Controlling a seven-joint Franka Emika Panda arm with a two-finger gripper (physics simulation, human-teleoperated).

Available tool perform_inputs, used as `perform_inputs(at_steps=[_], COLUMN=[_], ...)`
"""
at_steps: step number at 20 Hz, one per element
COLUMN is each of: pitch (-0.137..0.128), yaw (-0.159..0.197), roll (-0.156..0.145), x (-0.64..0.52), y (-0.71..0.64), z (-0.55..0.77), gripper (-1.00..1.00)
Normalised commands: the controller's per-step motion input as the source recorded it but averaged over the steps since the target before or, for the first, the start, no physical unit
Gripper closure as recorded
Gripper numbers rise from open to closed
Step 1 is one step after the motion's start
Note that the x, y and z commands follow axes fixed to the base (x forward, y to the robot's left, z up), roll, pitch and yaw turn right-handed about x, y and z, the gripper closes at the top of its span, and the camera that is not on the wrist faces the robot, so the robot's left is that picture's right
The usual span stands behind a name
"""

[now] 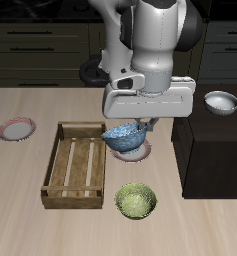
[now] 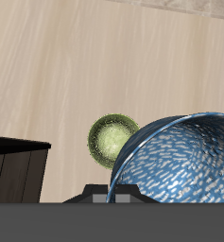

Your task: Stack the blue bowl on the green bowl

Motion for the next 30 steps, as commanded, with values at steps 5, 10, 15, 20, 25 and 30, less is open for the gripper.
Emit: perform_inputs(at_steps=[5, 10, 15, 20, 25, 30], pitch=[0.045, 0.014, 0.023, 0.024, 0.03, 0.043], yaw=[0.003, -0.008, -0.005, -0.006, 0.0, 0.003], roll=[0.003, -0.004, -0.011, -0.007, -0.008, -0.015], x=[0.09, 0.1, 0.14, 0.1, 0.13, 0.13], y=[0.08, -0.01, 0.02, 0.03, 0.04, 0.05], z=[-0.36, -0.2, -0.28, -0.22, -0.3, -0.35], gripper=[1.0, 1.0, 1.0, 1.0, 1.0, 1.0])
